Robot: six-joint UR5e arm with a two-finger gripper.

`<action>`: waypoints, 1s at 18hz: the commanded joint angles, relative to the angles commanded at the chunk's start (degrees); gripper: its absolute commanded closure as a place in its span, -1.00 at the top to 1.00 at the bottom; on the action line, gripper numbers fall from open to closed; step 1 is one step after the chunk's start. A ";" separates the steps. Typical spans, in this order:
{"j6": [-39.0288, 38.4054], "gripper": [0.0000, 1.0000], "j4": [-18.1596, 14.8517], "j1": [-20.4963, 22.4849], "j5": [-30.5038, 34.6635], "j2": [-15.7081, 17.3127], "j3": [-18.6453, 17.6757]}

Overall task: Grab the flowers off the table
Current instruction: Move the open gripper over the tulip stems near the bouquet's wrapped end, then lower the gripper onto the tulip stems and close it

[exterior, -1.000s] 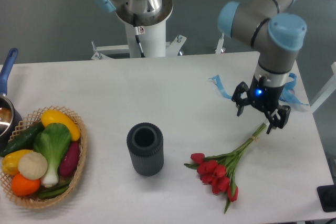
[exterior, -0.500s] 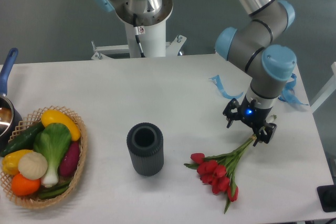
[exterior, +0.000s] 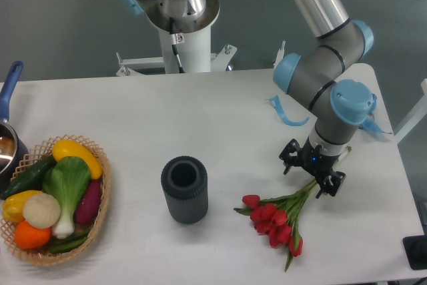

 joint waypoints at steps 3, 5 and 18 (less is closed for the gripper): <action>0.09 1.00 0.62 -0.61 0.26 -0.44 -0.17; 0.00 0.98 1.05 -1.14 1.66 -0.79 0.00; -0.70 -0.26 2.64 -1.67 3.25 -1.14 0.26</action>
